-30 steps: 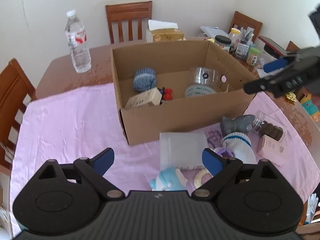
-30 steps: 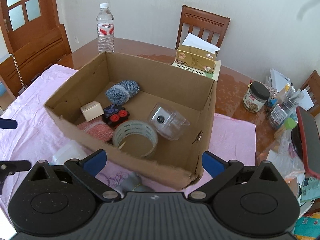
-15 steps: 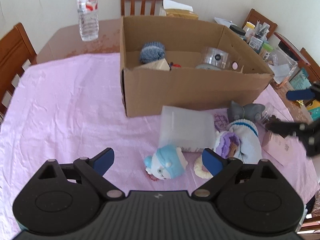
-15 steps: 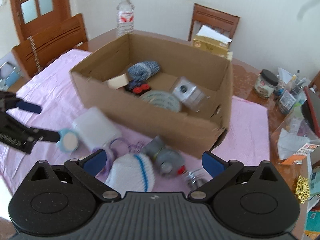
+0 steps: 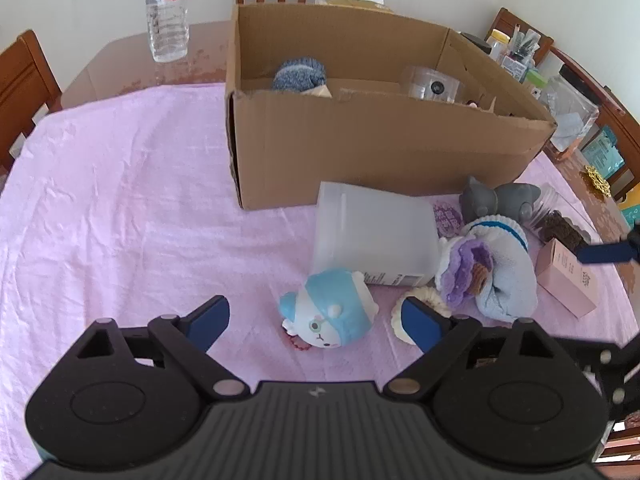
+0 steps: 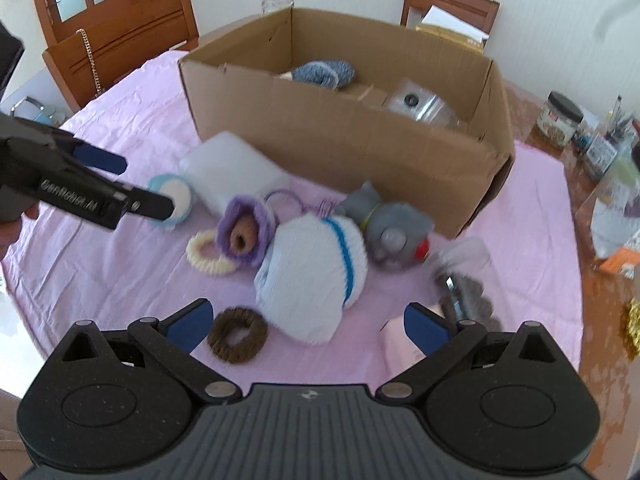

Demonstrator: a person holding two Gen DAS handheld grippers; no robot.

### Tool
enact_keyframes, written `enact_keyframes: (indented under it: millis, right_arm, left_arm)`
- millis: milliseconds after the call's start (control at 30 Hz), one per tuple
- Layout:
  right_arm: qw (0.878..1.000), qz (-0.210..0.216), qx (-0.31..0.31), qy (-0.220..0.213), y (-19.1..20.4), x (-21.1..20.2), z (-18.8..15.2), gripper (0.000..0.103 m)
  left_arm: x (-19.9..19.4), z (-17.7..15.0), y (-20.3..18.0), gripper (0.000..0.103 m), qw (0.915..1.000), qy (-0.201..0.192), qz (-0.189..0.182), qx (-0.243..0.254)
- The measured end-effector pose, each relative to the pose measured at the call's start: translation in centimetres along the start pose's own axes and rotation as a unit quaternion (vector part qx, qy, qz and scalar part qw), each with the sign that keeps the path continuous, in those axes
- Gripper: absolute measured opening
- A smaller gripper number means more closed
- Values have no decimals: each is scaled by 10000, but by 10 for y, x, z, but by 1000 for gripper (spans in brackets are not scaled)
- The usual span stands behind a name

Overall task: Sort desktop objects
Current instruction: 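Move the left tool to the light-blue plush figure and grasp it, then grasp the brown knit scrunchie with the right tool while the left tool holds the plush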

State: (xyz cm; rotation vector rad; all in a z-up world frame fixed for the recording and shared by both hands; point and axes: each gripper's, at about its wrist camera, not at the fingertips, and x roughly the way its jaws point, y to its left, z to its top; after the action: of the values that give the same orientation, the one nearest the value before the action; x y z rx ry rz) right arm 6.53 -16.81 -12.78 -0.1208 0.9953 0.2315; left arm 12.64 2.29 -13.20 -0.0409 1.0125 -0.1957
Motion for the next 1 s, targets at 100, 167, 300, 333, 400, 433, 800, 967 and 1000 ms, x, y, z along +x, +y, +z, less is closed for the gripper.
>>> enact_keyframes:
  millis: [100,167,300,333,400,433,800,967,1000]
  right_arm:
    - [9999,42,95,93,3,3,-8,103]
    - [9997,87,185,143,6,5,-14,103]
    - [9991,229,262,250,14,11,-23,103]
    - [9989,259,275,266,16,12,-25,103]
    - [9987,287,323,285,19,15,-28,103]
    - [9985,297,339,303,21,17,-29,103]
    - [9997,141,-85,207,43,30,-32,84]
    - [9997,69,-233,62,50,30,-29,69]
    - [9996,62,-264,44,51,30,-29,68]
  left_arm:
    - [4,-2,1,84,10000,-8,15,-18]
    - [7,-3,2,73,10000,23,-20,-63]
    - [12,-7,1,68,9999,48,-104,-45]
    - [12,-8,-1,67,9999,37,-118,17]
    - [14,-9,-3,67,9999,42,-130,78]
    - [15,-9,-3,64,9998,52,-157,67]
    - [21,-9,-2,52,9994,-22,-350,-13]
    - [19,-11,-2,51,9994,-10,-346,12]
    - [18,-12,-1,51,9994,-7,-348,15]
